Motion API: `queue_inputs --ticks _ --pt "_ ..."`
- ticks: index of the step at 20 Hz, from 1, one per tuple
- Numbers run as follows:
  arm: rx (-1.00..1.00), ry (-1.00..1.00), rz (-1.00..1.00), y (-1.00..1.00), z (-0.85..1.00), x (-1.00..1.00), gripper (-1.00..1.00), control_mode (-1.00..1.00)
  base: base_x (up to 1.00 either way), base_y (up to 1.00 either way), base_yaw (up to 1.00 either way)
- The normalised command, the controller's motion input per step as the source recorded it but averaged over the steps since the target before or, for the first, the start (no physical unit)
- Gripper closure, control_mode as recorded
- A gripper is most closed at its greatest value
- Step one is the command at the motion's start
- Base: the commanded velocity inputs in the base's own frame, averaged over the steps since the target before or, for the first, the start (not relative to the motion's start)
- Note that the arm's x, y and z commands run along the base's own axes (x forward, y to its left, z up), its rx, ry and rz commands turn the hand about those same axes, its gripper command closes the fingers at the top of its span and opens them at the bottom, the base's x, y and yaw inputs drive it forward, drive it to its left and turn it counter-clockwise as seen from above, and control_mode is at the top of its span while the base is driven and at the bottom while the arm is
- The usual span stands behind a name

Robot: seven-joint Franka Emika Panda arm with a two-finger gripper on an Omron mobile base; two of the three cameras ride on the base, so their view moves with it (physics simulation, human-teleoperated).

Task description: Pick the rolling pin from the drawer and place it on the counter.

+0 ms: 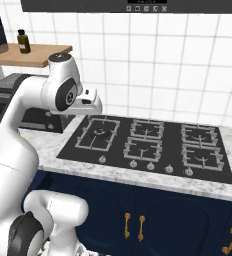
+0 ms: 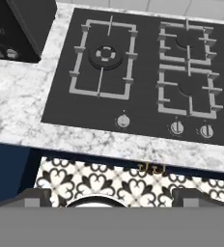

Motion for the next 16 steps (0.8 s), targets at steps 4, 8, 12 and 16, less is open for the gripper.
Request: queue_inputs --ticks 4,8,12,16 --pt "0.0 0.0 0.08 0.07 0.0 -0.17 -1.0 -1.0 -0.08 0.0 0.08" --pt "-0.03 0.0 0.18 0.46 0.0 -0.43 -1.0 -1.0 0.0 0.0 0.0" --pt "-0.13 0.0 0.24 0.95 0.0 -0.73 -1.0 -1.0 0.0 0.0 0.0" --pt "-0.26 0.0 0.33 1.0 -0.3 -0.87 -1.0 -1.0 0.0 0.0 0.0"
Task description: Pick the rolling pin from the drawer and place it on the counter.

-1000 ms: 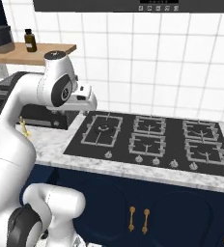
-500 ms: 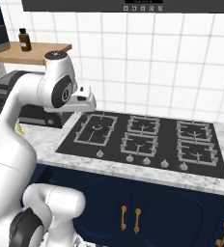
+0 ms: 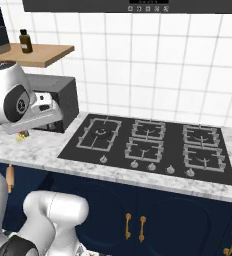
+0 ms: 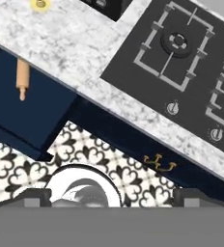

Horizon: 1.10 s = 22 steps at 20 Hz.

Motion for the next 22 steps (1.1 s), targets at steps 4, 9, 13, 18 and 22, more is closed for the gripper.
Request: queue_inputs --ticks 4,9,13,18,22 --pt "-0.25 0.01 0.39 1.0 -0.5 -0.69 -1.0 -1.0 0.0 0.0 0.0" --pt "-0.18 0.07 0.35 1.0 -0.55 -0.44 -1.0 -1.0 0.0 0.0 0.0" --pt "-0.08 0.18 0.39 1.0 -0.68 -0.18 -1.0 -1.0 0.0 0.0 0.0" --pt "-0.17 0.24 0.36 1.0 -0.76 -0.03 -1.0 -1.0 0.0 0.0 0.0" --pt "-0.25 0.33 0.21 1.0 -0.66 0.24 -1.0 -1.0 0.0 0.0 0.0"
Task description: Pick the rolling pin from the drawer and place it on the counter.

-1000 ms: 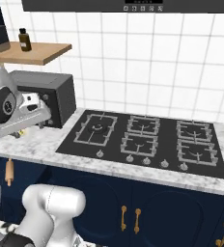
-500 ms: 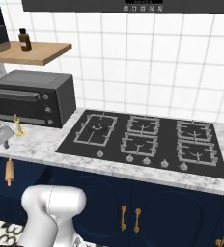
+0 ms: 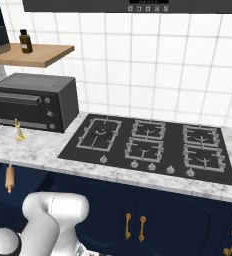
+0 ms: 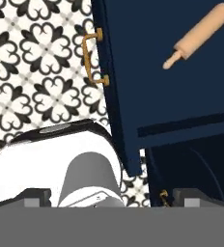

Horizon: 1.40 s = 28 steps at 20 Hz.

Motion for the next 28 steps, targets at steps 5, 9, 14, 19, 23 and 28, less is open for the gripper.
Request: queue_inputs --ticks 5,9,14,19,23,28 --pt "-0.15 0.28 0.18 0.78 -0.81 0.37 -1.0 -1.0 0.0 0.0 0.0" --pt "-0.06 0.2 0.13 0.33 -0.8 0.16 -1.0 -1.0 0.0 0.0 0.0" --pt "-0.02 0.11 0.11 0.09 -0.64 0.11 -1.0 -1.0 0.0 0.0 0.0" --pt "0.0 0.0 0.07 0.0 -0.41 0.38 -1.0 -1.0 0.0 0.0 0.0" --pt "0.0 0.0 0.07 0.0 -0.54 0.3 -1.0 -1.0 0.0 0.0 0.0" --pt "0.0 0.02 0.11 -0.02 -0.42 -0.09 -1.0 -1.0 0.0 0.0 0.0"
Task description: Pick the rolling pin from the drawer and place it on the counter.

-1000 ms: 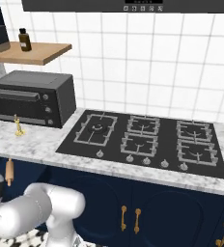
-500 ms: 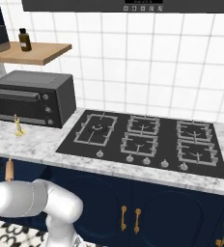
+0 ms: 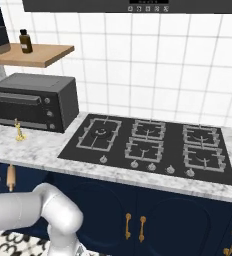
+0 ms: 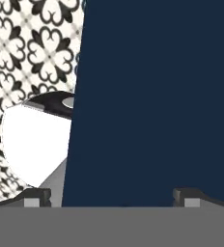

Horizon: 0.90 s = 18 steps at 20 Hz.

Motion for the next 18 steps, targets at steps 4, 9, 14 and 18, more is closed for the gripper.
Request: queue_inputs --ticks 4,9,14,18 --pt "0.0 0.0 0.17 -0.15 -0.25 -1.0 -1.0 -1.0 0.0 0.0 0.0" --pt "0.0 0.0 0.18 -0.33 -0.17 -1.0 -1.0 -1.0 0.0 0.0 0.0" --pt "0.0 -0.01 0.16 -0.21 0.1 -1.0 -1.0 -1.0 0.0 0.0 0.0" --pt "0.23 -0.1 0.06 0.0 1.0 -0.5 -1.0 -1.0 0.0 0.0 0.0"
